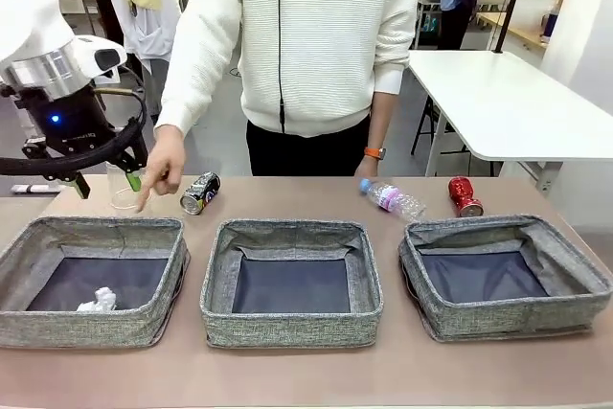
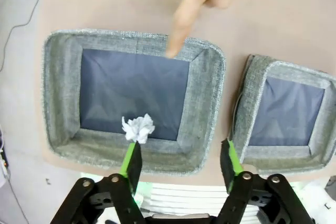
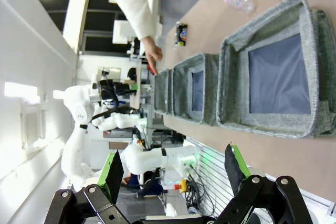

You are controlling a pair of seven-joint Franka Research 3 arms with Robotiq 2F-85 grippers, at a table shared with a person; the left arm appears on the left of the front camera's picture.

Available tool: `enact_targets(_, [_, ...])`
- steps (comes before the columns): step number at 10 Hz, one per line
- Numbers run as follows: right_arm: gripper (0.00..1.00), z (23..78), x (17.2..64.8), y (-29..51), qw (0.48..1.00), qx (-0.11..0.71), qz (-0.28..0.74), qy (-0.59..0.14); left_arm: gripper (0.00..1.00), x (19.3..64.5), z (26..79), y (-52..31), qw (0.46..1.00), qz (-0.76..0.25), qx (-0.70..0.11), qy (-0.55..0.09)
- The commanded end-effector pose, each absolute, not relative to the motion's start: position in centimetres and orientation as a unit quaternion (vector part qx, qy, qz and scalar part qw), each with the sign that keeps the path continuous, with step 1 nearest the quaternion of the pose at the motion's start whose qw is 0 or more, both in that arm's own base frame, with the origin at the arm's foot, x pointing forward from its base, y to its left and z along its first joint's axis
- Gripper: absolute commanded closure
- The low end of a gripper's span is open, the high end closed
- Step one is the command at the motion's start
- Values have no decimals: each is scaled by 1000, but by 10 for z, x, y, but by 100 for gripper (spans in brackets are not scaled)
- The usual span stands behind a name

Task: Sort the waste into the appropriate baskets.
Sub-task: Place the picked waste into the Fabric basket indicated by the person.

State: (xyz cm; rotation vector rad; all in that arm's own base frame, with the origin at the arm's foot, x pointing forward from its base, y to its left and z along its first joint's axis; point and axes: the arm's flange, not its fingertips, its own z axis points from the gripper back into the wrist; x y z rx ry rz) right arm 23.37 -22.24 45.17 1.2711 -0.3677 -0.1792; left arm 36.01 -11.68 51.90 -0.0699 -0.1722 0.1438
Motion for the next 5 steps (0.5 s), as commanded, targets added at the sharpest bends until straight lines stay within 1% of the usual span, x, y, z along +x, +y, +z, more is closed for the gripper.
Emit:
enact_targets(1, [0, 453, 235, -221, 780, 594, -74, -183, 0, 359, 514, -107, 993, 51, -47, -92])
enact_targets(2, [0, 453, 235, -221, 780, 594, -74, -183, 0, 359, 514, -106, 993, 45, -52, -93])
enact_targets(3, [0, 453, 235, -221, 780, 594, -74, -183, 0, 360, 515, -107, 992, 36, -75, -93])
enact_targets(4, [0, 453, 235, -221, 780, 594, -74, -183, 0, 359, 518, -107, 986, 10, -143, -88])
enact_targets(5, [0, 453, 235, -221, 780, 594, -74, -183, 0, 360, 524, -102, 966, -28, -248, -70])
